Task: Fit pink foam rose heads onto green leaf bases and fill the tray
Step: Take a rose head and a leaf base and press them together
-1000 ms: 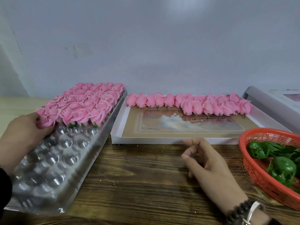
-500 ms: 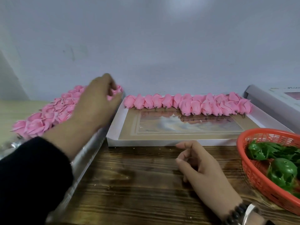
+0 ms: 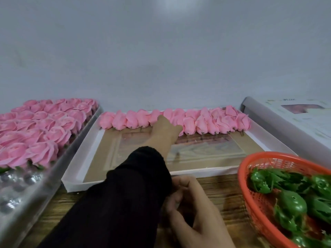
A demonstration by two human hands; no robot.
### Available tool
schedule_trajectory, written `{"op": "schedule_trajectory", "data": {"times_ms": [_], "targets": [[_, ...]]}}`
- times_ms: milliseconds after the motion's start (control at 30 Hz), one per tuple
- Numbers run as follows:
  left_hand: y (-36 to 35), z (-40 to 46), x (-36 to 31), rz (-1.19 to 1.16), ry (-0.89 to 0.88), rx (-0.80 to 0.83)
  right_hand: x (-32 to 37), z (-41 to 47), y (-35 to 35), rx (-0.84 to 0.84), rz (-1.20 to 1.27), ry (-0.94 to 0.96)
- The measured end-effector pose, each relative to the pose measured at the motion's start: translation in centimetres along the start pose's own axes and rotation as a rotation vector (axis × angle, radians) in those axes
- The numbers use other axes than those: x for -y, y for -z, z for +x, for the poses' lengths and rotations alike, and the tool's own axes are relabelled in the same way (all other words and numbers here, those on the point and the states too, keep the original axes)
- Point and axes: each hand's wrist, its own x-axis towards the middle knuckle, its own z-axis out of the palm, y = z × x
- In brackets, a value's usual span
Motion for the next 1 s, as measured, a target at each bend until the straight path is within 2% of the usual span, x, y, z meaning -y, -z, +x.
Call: {"op": "schedule_trajectory", "data": {"times_ms": [233, 300, 400, 500, 600, 800, 933, 1000], "targets": [[-2.7, 2.8, -0.1, 0.082, 0.056, -0.066, -0.9, 0.5, -0.1, -0.036, 0.020, -0.057], [-2.7, 2.7, -0.1, 0.033, 0.066, -0.088, -1.0, 0.4, 0.0, -0.040, 0.013, -0.057], [-1.9, 1.8, 0.0, -0.105, 0.103, -0.139, -0.5, 0.3, 0.2, -0.029, 0.014, -0.046], [-0.2, -0.2, -0.1, -0.246, 0.067, -0.191, -0.5, 0.2, 0.3, -0.043, 0.012, -0.032], [2.0, -3.5, -0.7, -0.489, 0.042, -0.224, -0.5, 0.1, 0.2, -0.089, 0.026, -0.002], [6.5, -14.0, 0.3, -0.909, 0.057, -0.091, 0.5, -0.4, 0.2, -0.121, 0.040, 0.069], [6.9, -19.0, 1.9, -1.103, 0.168, -0.098, 1.0, -1.3, -0.3, -0.085, -0.047, 0.129], [6.5, -20.2, 2.6, -1.136, 0.174, -0.124, 1.4, -2.1, -0.7, -0.094, -0.003, 0.139]]}}
